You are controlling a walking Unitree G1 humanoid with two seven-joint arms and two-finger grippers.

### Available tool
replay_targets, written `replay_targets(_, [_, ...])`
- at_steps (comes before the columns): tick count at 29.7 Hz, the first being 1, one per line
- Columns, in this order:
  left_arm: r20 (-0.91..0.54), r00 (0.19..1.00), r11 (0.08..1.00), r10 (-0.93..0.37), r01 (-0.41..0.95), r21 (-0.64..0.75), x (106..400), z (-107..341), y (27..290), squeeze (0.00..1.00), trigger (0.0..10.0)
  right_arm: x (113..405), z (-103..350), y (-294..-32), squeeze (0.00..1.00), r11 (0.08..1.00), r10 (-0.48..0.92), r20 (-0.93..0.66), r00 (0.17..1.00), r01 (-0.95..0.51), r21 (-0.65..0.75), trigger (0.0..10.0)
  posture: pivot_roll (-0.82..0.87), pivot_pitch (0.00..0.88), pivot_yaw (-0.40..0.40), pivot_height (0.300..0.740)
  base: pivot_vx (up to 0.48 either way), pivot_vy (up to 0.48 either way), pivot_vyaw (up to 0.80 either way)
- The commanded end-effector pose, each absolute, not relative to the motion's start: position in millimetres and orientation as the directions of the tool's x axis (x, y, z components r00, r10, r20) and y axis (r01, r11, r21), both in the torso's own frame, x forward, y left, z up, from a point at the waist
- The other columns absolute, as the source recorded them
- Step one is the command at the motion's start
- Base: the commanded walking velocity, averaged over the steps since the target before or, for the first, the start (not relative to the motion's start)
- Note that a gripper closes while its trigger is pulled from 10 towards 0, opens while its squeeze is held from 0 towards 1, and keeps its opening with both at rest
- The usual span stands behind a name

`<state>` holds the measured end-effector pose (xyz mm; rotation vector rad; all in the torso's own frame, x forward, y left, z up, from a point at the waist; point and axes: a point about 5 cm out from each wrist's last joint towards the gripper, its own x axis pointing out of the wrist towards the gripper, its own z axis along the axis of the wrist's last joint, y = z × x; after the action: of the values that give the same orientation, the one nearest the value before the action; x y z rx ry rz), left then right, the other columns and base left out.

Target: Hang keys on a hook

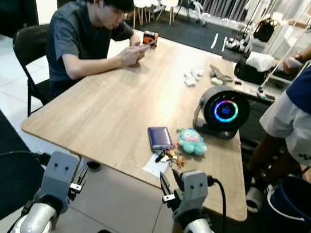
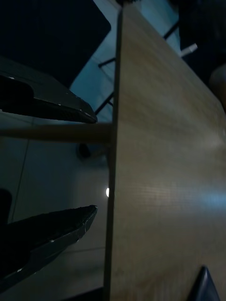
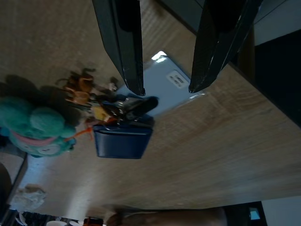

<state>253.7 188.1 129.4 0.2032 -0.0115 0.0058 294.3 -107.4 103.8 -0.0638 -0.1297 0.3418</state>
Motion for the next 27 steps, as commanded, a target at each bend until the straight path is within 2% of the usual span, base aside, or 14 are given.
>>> replay_targets(1, [0.010, 1.000, 0.980, -0.006, 0.004, 0.197, 252.1, 130.3, 188.3, 0.00, 10.0, 292.4, 102.5, -112.3, 0.00, 0.945, 0.322, 0.115, 0.940, -0.312, -0.095, 10.0, 0.16, 0.097, -0.042, 0.740, 0.000, 0.000, 0.00])
replay_targets(6, [0.067, 0.996, 0.966, -0.065, 0.046, 0.256, 252.6, 148.5, 189.5, 0.00, 10.0, 295.1, 112.2, -118.3, 0.00, 0.949, 0.304, 0.154, 0.940, -0.285, -0.134, 10.0, 0.16, 0.099, -0.037, 0.740, 0.000, 0.000, 0.00])
replay_targets(7, [0.105, 0.985, 0.939, -0.135, 0.094, 0.332, 254.4, 164.7, 185.8, 0.00, 10.0, 297.9, 120.2, -123.4, 0.00, 0.952, 0.289, 0.182, 0.940, -0.262, -0.159, 10.0, 0.16, 0.100, -0.036, 0.740, 0.000, 0.000, 0.00])
replay_targets(9, [0.112, 0.982, 0.931, -0.153, 0.105, 0.350, 254.8, 168.4, 184.6, 0.00, 10.0, 298.6, 122.0, -124.6, 0.00, 0.953, 0.285, 0.188, 0.940, -0.256, -0.164, 10.0, 0.16, 0.100, -0.036, 0.740, 0.000, 0.000, 0.00])
replay_targets(12, [0.150, 0.956, 0.889, -0.252, 0.168, 0.425, 262.8, 190.4, 173.8, 0.00, 10.0, 303.8, 130.5, -133.0, 0.00, 0.958, 0.261, 0.210, 0.942, -0.227, -0.176, 10.0, 0.15, 0.105, -0.020, 0.740, 0.000, 0.000, 0.00])
replay_targets(17, [0.132, 0.918, 0.848, -0.373, 0.280, 0.450, 265.9, 198.5, 157.2, 0.00, 10.0, 304.4, 126.7, -145.2, 0.00, 0.969, 0.214, 0.192, 0.958, -0.183, -0.165, 10.0, 0.13, 0.112, 0.003, 0.740, 0.000, 0.000, 0.00])
replay_targets(27, [0.054, 0.874, 0.809, -0.484, 0.422, 0.410, 270.8, 182.4, 113.0, 0.00, 10.0, 306.9, 125.9, -156.4, 0.00, 0.975, 0.160, 0.177, 0.971, -0.128, -0.179, 10.0, 0.06, 0.144, 0.085, 0.740, 0.000, 0.000, 0.00])
